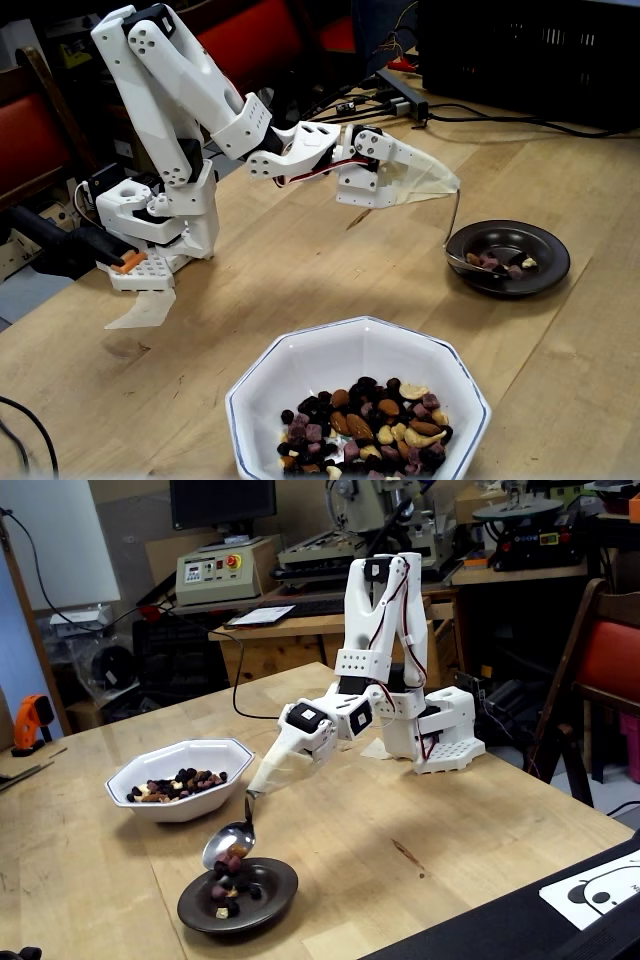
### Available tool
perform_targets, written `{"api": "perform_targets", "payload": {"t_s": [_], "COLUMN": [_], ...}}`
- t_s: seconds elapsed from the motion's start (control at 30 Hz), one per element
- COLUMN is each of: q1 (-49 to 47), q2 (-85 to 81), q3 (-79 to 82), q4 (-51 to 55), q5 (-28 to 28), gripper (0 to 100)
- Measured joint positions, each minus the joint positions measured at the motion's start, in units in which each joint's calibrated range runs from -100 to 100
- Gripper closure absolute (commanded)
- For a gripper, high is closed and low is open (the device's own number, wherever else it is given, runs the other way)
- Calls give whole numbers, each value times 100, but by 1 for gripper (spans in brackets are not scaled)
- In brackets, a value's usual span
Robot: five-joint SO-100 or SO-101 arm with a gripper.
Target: Use spoon to transfer food from the white bowl to brown plate
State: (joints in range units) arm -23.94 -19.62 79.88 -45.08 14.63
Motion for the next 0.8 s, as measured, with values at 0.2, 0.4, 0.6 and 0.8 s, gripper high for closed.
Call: {"api": "perform_targets", "payload": {"t_s": [0.2, 0.4, 0.6, 0.8], "q1": [0, 0, 0, 0], "q2": [0, 0, 0, 0], "q3": [0, 0, 0, 0], "q4": [0, 0, 0, 0], "q5": [386, 630, 811, 816], "gripper": [98, 97, 97, 97]}}
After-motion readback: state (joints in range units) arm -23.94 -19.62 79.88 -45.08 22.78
